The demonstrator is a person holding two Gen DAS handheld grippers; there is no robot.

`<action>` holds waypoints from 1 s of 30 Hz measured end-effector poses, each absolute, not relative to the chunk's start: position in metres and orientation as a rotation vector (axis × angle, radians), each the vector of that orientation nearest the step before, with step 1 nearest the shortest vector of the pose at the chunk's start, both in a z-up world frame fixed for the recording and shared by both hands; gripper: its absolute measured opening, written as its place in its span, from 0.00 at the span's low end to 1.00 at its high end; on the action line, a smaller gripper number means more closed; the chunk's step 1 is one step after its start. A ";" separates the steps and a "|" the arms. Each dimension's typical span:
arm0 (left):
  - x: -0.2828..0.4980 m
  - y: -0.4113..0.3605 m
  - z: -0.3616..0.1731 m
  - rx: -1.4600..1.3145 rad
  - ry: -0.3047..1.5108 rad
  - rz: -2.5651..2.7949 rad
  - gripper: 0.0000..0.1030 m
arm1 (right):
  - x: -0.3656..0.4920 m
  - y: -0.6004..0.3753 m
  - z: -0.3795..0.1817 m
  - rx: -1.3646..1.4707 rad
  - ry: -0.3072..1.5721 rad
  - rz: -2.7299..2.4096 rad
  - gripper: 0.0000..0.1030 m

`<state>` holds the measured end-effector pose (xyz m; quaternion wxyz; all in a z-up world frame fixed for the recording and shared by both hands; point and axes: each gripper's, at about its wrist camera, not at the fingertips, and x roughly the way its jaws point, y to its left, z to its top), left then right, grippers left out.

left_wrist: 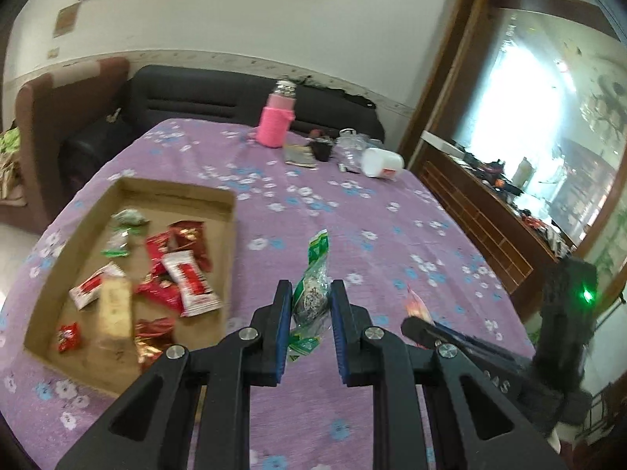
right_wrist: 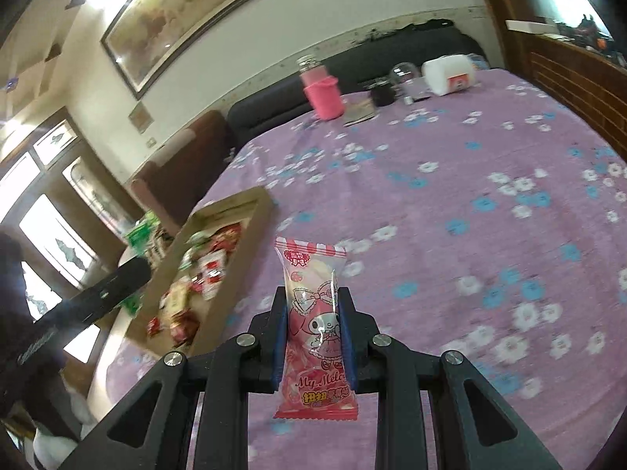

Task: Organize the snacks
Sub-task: 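Carry the pink bag and green candy into the tray, open both grippers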

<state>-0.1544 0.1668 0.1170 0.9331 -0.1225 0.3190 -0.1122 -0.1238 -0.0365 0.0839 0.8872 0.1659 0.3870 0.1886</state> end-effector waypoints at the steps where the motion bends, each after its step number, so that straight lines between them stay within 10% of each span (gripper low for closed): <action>1: -0.153 0.172 0.115 -0.252 0.661 -0.213 0.18 | -0.123 -0.031 0.083 0.336 0.811 0.395 0.24; 30: -0.131 0.294 0.068 -0.267 0.716 0.143 0.18 | -0.075 0.131 0.101 0.138 0.862 0.619 0.25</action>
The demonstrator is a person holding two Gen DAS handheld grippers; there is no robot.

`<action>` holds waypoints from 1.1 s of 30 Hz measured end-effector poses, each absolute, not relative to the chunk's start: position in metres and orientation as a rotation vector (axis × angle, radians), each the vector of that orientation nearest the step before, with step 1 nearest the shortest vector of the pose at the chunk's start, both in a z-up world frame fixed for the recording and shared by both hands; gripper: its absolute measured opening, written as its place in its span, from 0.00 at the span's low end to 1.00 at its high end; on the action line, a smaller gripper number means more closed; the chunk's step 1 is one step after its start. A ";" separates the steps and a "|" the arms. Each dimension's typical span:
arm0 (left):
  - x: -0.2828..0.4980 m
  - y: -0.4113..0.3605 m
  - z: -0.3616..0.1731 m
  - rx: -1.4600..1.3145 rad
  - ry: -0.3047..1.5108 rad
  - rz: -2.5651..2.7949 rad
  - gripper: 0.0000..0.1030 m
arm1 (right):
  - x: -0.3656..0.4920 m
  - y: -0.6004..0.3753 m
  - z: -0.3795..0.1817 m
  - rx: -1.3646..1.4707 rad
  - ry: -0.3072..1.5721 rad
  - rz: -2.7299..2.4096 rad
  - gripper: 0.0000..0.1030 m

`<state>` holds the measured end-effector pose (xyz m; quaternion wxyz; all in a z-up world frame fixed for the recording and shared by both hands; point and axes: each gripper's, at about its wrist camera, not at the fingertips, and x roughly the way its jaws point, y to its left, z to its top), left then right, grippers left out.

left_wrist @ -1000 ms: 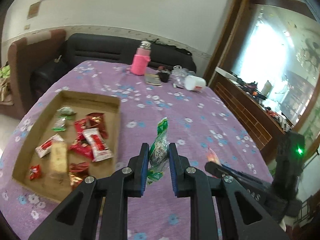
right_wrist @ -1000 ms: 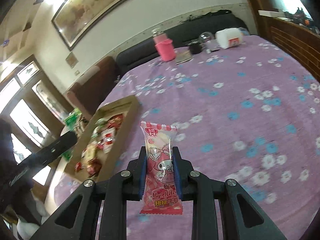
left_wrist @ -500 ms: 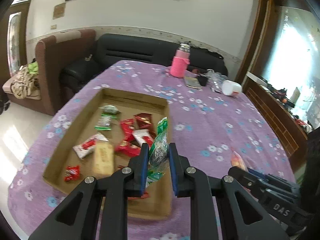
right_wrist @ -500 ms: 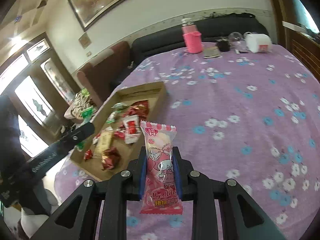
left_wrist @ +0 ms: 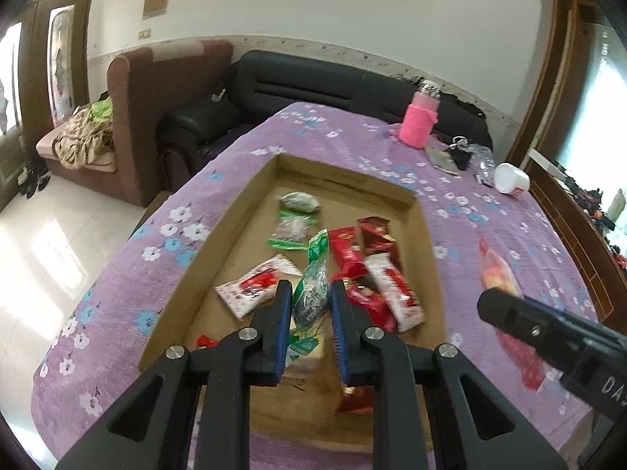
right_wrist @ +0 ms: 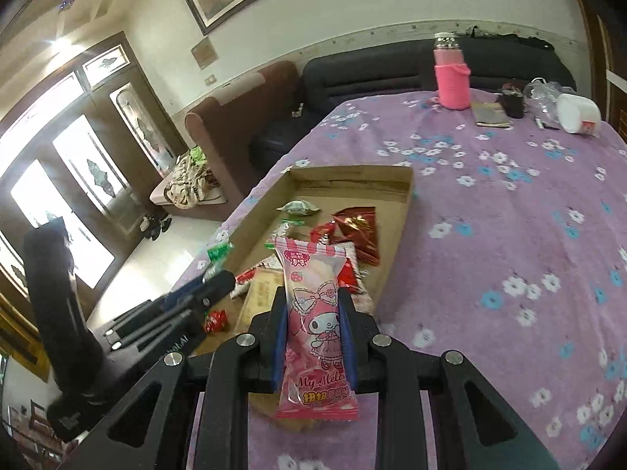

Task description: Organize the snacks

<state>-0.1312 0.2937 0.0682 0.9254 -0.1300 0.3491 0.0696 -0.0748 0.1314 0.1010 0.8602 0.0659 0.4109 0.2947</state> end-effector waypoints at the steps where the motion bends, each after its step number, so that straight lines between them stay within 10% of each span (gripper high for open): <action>1: -0.129 0.296 0.066 -0.269 0.721 0.144 0.18 | -0.071 0.136 0.099 0.136 0.868 0.621 0.25; 22: -0.101 0.322 0.045 -0.302 0.763 0.180 0.19 | -0.016 0.190 0.046 0.132 1.016 0.655 0.26; 30: -0.110 0.329 0.055 -0.341 0.724 0.213 0.63 | -0.007 0.188 0.038 0.185 1.045 0.676 0.26; 33: -0.117 0.328 0.063 -0.348 0.692 0.212 0.65 | -0.008 0.183 0.043 0.216 1.032 0.700 0.27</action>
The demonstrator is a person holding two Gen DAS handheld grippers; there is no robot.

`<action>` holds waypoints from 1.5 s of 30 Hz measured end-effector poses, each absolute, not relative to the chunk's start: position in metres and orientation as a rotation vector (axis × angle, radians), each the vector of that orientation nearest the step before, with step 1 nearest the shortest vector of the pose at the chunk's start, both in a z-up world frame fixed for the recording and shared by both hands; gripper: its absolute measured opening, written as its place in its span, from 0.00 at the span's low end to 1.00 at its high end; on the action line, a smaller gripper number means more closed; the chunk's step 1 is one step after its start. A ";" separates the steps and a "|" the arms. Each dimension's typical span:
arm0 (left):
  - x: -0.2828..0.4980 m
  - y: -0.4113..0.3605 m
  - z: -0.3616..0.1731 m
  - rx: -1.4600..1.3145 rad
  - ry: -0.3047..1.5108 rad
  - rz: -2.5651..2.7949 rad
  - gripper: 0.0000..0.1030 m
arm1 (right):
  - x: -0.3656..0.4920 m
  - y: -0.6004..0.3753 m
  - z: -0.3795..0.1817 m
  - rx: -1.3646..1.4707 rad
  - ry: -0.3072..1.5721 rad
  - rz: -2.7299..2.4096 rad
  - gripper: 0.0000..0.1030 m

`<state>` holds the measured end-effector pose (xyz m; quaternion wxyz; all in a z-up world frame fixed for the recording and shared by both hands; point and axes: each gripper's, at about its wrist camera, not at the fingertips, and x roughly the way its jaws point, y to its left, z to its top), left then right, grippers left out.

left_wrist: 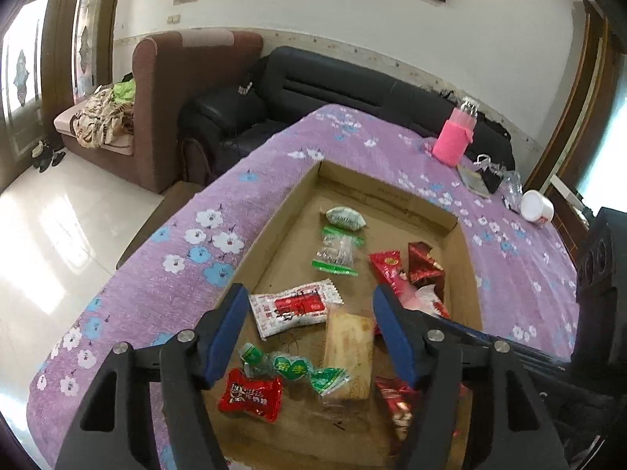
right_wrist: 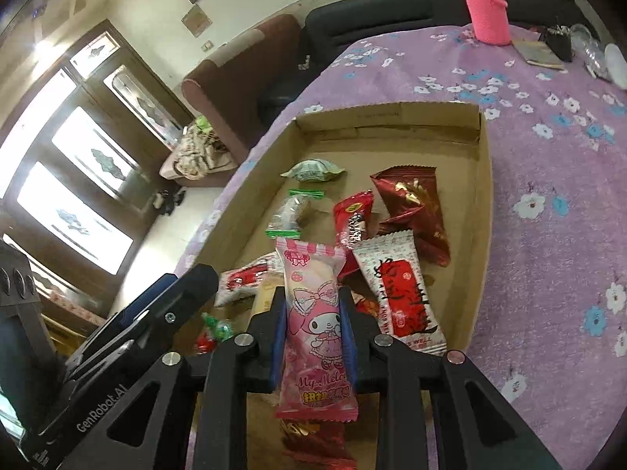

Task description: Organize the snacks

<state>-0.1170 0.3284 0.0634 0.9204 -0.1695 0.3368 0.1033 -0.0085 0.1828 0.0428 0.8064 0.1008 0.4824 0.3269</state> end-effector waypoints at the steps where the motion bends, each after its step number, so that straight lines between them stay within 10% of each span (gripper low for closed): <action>1: -0.118 0.328 0.066 -0.351 0.685 0.211 0.65 | -0.010 0.182 0.046 0.216 1.021 0.703 0.28; 32: -0.276 0.210 0.187 -0.091 0.121 0.578 1.00 | -0.143 0.047 0.114 0.175 0.663 0.549 0.52; 45: -0.231 0.207 0.156 -0.166 0.492 0.381 1.00 | -0.161 0.068 0.098 0.000 0.656 0.484 0.67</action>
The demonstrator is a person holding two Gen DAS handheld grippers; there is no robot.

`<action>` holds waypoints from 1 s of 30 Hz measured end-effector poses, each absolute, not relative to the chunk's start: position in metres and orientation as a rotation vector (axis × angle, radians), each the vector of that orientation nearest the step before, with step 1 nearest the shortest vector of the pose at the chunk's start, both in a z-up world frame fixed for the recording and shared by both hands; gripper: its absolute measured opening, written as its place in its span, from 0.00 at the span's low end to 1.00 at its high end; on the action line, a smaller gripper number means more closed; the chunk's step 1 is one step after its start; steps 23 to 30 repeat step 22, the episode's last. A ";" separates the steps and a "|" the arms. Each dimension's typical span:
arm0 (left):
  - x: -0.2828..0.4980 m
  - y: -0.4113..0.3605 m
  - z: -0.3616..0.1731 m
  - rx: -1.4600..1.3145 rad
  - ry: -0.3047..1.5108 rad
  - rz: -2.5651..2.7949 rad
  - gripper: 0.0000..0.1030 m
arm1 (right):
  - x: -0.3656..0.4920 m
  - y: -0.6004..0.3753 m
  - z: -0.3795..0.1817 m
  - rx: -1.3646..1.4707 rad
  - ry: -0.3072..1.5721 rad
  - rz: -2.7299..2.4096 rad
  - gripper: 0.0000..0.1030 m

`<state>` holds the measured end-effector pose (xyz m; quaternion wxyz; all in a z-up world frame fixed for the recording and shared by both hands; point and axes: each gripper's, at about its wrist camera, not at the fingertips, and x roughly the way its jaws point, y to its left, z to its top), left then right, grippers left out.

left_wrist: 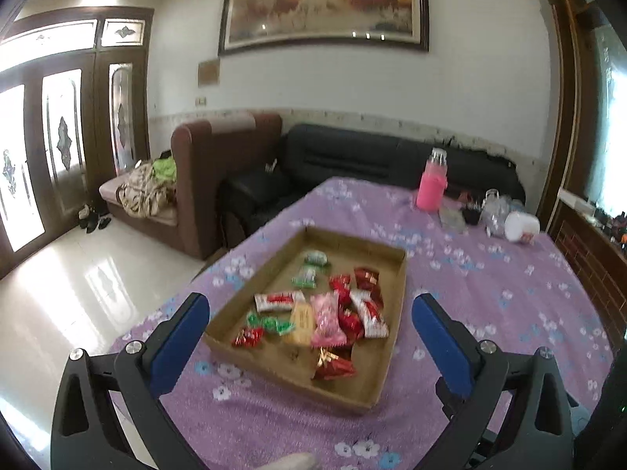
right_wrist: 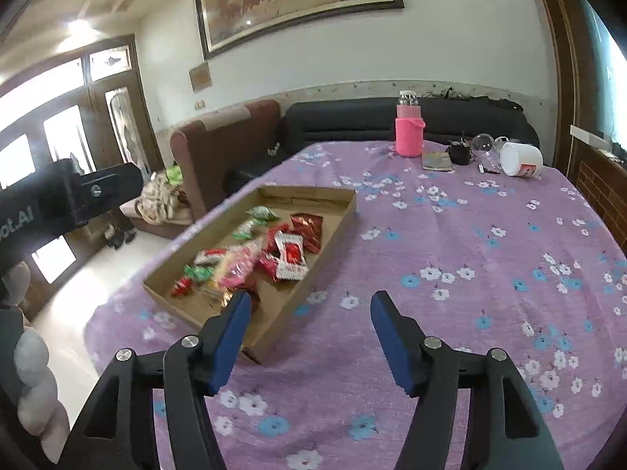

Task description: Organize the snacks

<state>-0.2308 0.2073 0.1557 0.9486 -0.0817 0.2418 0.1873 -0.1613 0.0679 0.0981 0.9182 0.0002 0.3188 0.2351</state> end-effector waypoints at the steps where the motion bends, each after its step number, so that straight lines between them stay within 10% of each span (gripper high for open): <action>1: -0.227 0.208 0.152 -0.170 0.509 0.373 1.00 | -0.160 0.069 0.096 0.002 0.666 0.485 0.67; 30: -0.193 0.214 0.113 -0.198 0.645 0.307 1.00 | -0.141 0.083 0.070 -0.012 0.754 0.482 0.68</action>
